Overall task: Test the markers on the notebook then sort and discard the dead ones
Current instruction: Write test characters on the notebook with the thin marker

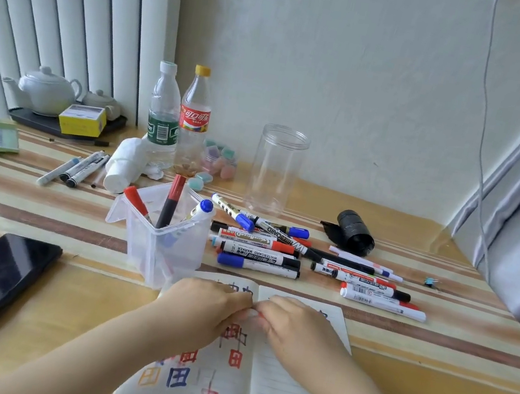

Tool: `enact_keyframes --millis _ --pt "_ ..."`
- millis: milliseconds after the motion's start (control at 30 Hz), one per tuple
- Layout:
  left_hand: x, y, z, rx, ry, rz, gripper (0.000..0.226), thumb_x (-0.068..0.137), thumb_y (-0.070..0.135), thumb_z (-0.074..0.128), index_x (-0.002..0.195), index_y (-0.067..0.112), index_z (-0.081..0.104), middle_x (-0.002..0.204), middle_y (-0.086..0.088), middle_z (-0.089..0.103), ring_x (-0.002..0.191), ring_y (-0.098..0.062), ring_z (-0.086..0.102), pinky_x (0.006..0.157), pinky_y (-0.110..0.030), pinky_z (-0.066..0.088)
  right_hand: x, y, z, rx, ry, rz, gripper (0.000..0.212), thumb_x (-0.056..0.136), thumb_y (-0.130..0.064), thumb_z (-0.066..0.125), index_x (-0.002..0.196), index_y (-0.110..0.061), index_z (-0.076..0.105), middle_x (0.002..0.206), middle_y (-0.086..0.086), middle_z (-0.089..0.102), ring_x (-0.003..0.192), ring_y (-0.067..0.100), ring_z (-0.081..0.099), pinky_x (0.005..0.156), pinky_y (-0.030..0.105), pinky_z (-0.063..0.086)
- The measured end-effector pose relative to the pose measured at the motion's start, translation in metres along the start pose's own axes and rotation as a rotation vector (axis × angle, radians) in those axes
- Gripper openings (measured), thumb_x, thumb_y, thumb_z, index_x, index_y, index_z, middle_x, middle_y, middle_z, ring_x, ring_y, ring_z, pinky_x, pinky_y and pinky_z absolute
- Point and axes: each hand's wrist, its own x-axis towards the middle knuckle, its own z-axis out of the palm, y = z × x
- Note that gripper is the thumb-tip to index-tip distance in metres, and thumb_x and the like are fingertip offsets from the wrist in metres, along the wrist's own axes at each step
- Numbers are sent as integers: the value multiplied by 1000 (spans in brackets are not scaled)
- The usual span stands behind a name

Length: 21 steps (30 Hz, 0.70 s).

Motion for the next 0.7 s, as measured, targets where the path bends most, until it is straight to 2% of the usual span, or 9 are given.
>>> enact_keyframes --millis 67,133,267,367,400,467,533,600,700 --pt "4 9 -2 -5 -10 -63 25 97 34 34 119 24 43 110 6 57 96 -17 56 66 -25 39 2 3 6 -4 14 -9 29 98 -23 34 121 -18 51 112 0 56 104 21 53 81 35 45" --pt "8 13 -4 0 40 -92 21 98 32 34 113 20 44 108 5 56 96 -17 55 64 -24 34 4 -1 6 -59 29 3 23 95 -11 43 116 -16 50 110 0 55 100 21 55 74 35 46" --pt "6 3 -2 91 101 27 26 96 36 30 95 23 52 81 10 60 70 -12 60 51 -24 39 1 3 2 -236 91 -73 31 67 -18 76 86 -21 52 66 -10 60 50 12 57 45 22 22" --pt "3 0 -4 41 76 93 32 95 39 30 90 25 59 70 12 61 56 -8 57 42 -16 26 -3 11 4 -240 130 -115 6 90 -28 55 87 -22 53 51 -8 56 38 15 50 38 22 22" --pt "4 -1 -5 20 76 108 32 97 38 30 100 24 58 80 10 63 66 -10 59 47 -18 31 -3 11 1 -198 109 -78 25 99 -32 37 89 -22 58 52 -8 57 39 15 51 37 22 24" --pt "5 -2 -5 -4 66 84 32 98 39 29 112 22 52 97 7 62 81 -15 59 63 -24 43 -3 5 -6 -168 3 -18 51 103 -41 16 105 -23 63 66 -9 65 52 14 60 40 24 37" --pt "7 -1 -5 48 47 46 29 98 39 28 111 22 48 100 6 60 85 -15 57 70 -28 47 -1 0 -14 -124 1 6 47 100 -47 22 136 -25 42 102 -7 68 85 16 65 63 29 49" --pt "7 0 -5 71 -11 -3 30 98 39 26 113 22 46 103 6 59 89 -15 56 75 -31 49 -5 6 -16 -32 5 52 49 99 -47 29 143 -27 22 124 -2 59 105 21 59 78 33 45" --pt "5 -2 -7 50 -43 -70 32 98 40 25 114 22 47 104 7 58 90 -14 56 78 -31 51 -4 22 -20 102 -41 217 48 99 -38 28 143 -22 19 144 0 42 128 16 43 98 31 38"
